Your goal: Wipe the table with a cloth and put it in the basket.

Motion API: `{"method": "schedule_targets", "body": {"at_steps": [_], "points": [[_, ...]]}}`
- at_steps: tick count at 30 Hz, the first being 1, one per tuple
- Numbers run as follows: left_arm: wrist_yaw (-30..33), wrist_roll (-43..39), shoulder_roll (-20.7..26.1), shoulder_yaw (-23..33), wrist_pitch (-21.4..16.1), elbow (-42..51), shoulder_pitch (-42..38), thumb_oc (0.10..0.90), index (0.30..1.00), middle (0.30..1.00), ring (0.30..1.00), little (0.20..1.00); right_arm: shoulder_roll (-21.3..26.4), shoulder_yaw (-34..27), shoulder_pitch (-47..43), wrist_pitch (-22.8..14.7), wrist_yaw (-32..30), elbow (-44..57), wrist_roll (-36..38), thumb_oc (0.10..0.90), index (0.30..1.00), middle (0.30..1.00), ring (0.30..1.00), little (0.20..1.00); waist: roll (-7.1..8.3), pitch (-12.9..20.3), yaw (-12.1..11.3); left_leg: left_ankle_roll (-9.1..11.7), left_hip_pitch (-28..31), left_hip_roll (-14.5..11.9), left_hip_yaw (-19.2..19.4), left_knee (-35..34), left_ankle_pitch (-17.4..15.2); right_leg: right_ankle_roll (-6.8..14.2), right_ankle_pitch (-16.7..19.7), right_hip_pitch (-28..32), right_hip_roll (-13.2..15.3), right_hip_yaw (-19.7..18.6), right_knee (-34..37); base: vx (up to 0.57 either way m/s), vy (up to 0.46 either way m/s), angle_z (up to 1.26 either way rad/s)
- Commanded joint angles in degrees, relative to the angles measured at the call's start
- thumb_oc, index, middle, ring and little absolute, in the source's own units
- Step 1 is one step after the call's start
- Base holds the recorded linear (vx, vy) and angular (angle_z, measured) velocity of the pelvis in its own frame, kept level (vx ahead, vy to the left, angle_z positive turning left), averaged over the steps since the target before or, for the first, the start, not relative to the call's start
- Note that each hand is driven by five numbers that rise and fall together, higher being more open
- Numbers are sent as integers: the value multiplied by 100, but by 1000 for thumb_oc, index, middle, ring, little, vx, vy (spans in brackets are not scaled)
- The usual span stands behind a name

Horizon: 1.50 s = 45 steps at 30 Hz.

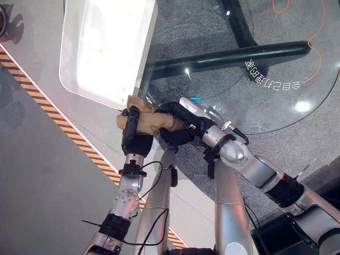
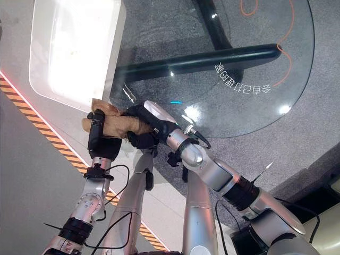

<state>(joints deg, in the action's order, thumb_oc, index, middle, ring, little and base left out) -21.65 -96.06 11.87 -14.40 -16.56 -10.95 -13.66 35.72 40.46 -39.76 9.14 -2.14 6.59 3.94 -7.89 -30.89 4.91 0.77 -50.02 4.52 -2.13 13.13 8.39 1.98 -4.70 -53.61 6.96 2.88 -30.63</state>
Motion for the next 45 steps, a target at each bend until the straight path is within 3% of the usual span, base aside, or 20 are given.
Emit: {"method": "schedule_targets", "body": {"at_steps": [1,12,25,30,33,38,40,41,45], "points": [[-833,90,-41,86,61,1401,-9,100,300,300,300,200,-32,-267,42,-172,-400,18,77,800,900,900,900,900,-126,110,-136,39,20,-39,46,424,-398,306,686,82,-154,-524,918,0,0,0],[-722,149,-43,310,120,1481,81,100,300,300,300,200,-32,-1076,360,-428,-980,428,40,800,900,900,900,900,-77,110,-78,13,12,-64,72,460,-440,343,716,48,-160,-568,871,0,0,0],[-728,212,-92,744,228,1565,305,100,300,300,300,200,-403,-2457,1100,-1361,-695,1287,773,800,900,900,900,900,7,110,42,-20,-30,-154,153,483,-487,376,727,-34,-141,-576,764,0,0,0],[-796,226,-101,862,158,1585,353,100,300,300,300,200,-496,-2658,1272,-1450,-608,1369,797,800,900,900,900,900,4,110,73,-17,-54,-184,187,478,-479,383,729,-77,-128,-569,736,1,2,-1],[-988,378,-88,983,-158,1616,377,100,300,300,300,200,-504,-2713,1347,-1398,-518,1315,840,800,900,900,900,900,-13,110,85,-3,-32,-194,206,448,-473,379,720,-51,-124,-566,780,2,12,-8],[-1163,703,73,1288,-1215,1678,329,100,300,300,300,200,-451,-2724,1493,-1136,-229,1153,964,800,900,900,900,900,-82,110,120,41,63,-187,223,425,-466,362,664,29,-145,-558,790,12,42,-7],[-821,1093,130,1449,-1702,1775,274,100,300,300,300,200,-449,-2664,1573,-894,-83,1088,943,800,900,900,900,900,-128,110,140,65,93,-171,225,446,-464,339,629,54,-164,-566,776,22,67,-5],[-793,1118,125,1448,-1703,1791,278,100,300,300,300,200,-449,-2664,1574,-891,-83,1091,943,800,900,900,900,900,-128,110,141,65,94,-170,225,446,-464,339,627,54,-163,-566,774,29,97,-6],[728,2597,574,1807,-2311,1858,25,100,300,300,300,200,-299,-2513,1692,-351,225,901,986,800,900,900,900,900,-258,110,196,120,119,-127,253,530,-440,279,522,45,-216,-626,644,33,113,-6]]}}
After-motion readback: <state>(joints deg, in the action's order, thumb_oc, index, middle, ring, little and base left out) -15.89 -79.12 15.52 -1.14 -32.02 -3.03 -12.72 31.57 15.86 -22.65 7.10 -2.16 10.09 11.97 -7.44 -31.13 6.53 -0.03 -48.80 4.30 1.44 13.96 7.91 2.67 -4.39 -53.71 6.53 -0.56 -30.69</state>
